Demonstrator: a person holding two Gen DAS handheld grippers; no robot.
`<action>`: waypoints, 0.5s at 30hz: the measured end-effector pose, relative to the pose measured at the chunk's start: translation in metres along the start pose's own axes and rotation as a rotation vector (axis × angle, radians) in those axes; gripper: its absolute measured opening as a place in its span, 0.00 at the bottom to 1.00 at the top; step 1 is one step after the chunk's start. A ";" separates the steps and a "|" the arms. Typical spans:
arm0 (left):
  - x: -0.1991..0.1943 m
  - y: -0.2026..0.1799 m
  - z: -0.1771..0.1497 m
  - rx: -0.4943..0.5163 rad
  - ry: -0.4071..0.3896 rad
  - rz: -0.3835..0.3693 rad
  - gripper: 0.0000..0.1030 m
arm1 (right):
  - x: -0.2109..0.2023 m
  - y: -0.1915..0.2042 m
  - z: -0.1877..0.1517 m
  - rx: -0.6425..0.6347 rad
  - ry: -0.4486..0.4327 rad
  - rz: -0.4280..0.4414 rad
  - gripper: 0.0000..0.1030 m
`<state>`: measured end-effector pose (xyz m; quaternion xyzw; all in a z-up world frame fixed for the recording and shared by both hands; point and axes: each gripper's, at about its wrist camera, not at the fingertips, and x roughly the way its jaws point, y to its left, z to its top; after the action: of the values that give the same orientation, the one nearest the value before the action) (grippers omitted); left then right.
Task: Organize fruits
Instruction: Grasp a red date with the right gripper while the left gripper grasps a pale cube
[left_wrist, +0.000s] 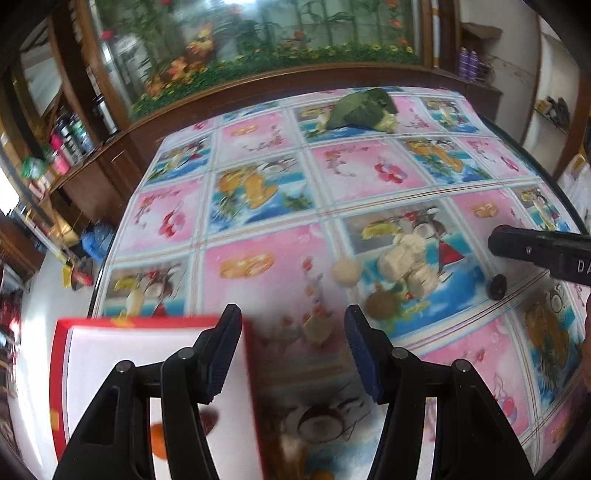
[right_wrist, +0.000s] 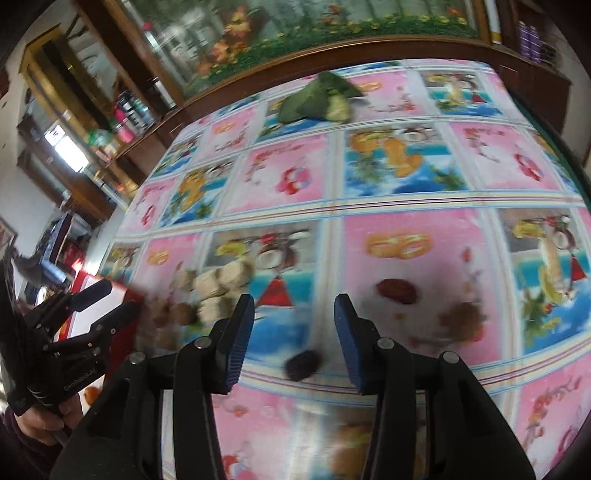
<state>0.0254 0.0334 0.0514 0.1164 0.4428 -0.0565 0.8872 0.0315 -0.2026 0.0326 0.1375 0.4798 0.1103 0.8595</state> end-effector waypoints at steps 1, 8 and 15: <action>0.003 -0.006 0.004 0.027 -0.003 -0.009 0.56 | -0.002 -0.010 0.002 0.030 -0.003 -0.015 0.45; 0.033 -0.043 0.023 0.224 0.016 -0.045 0.56 | -0.006 -0.043 0.007 0.131 0.000 -0.062 0.45; 0.050 -0.058 0.025 0.297 0.034 -0.098 0.55 | -0.005 -0.054 0.009 0.165 0.011 -0.060 0.45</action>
<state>0.0632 -0.0287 0.0166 0.2256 0.4499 -0.1624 0.8487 0.0395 -0.2555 0.0226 0.1926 0.4958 0.0453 0.8456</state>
